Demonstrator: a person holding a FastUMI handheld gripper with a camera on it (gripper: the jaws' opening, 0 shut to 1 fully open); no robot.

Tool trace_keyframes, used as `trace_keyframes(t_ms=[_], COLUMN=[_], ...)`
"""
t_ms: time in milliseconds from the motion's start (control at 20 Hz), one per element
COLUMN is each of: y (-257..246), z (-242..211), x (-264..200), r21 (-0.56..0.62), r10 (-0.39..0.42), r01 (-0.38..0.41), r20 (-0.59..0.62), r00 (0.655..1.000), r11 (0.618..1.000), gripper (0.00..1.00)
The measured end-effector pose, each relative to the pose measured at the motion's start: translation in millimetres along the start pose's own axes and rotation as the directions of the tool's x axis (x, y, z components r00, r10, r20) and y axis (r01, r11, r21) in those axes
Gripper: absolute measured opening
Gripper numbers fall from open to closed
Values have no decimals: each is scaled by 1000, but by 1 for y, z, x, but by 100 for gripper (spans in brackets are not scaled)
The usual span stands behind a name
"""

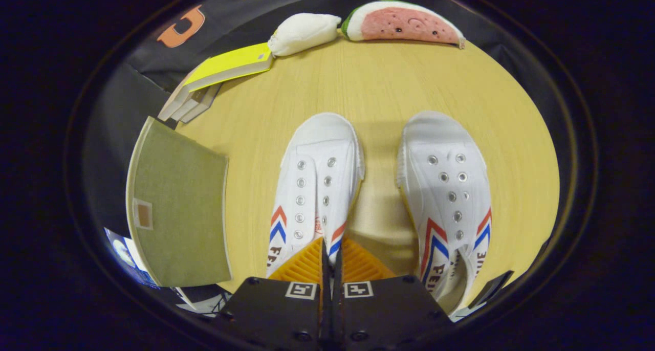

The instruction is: Open the storage box then place both shoes into the box .Put the left shoe in first, then the right shoe, with the right side of both shoes facing outward in a uniform manner.

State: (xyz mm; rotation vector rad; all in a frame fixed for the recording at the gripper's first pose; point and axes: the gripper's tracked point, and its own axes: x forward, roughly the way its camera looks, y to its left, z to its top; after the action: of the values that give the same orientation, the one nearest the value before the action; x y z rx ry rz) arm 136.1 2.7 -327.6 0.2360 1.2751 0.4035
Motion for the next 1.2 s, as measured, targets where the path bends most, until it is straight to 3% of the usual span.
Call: trace_keyframes(t_ms=[400, 750, 950, 1200], y=[55, 158, 227, 300], z=[-27, -22, -19, -23], x=[-85, -187, -196, -157], r21=[57, 6, -42, -89], r10=[41, 97, 128, 166], r01=[-46, -101, -121, -153], r20=[92, 219, 233, 175], r00=[995, 971, 964, 971], r11=[997, 995, 992, 984], gripper=[6, 6, 5, 6])
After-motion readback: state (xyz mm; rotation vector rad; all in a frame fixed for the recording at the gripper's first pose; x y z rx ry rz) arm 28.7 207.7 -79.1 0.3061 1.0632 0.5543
